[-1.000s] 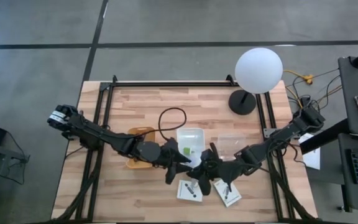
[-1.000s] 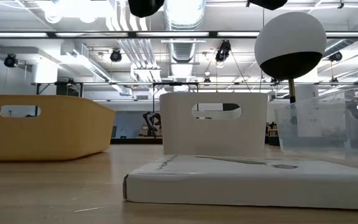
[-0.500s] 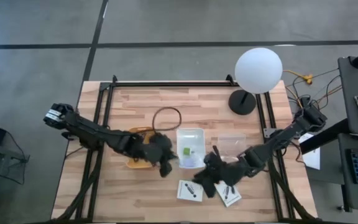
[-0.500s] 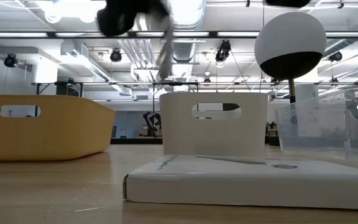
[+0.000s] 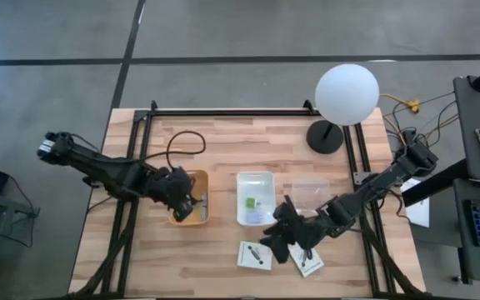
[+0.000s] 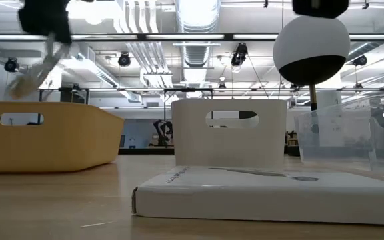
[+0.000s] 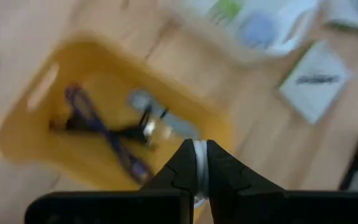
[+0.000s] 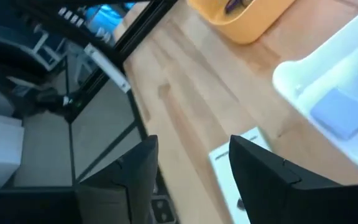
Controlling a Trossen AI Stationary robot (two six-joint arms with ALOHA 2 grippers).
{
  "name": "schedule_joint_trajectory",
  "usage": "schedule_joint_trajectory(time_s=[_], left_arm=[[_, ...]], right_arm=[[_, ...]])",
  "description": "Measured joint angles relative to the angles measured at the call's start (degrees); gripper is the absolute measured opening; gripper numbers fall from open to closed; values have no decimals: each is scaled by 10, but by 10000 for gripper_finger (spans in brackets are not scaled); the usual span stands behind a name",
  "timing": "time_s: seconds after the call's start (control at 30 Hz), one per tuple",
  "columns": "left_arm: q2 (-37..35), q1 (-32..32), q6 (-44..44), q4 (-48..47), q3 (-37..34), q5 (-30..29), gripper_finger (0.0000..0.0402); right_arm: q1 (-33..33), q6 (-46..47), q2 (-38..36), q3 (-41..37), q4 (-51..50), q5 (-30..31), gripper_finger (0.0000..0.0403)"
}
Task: Pick and place items into bin
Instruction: Put the white charger cable into the yellow bin, then put the left white card reader box into the transparent bin
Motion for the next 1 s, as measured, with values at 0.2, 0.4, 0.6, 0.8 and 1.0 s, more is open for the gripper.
schedule_joint_trajectory(time_s=[0.2,0.4,0.6,0.8,1.0], left_arm=[[-49,71,13,177,-147,81,5],[-109,124,-2,155,-211,76,67],[-133,136,17,151,-221,53,155],[-138,132,141,140,-138,-2,203],[-53,41,243,301,-28,54,182]], right_arm=[[-10,3,0,0,3,1,183],[-7,26,0,0,6,1,184],[-3,26,0,0,2,15,185],[13,-27,0,0,-34,11,185],[73,12,7,0,-238,-99,185]])
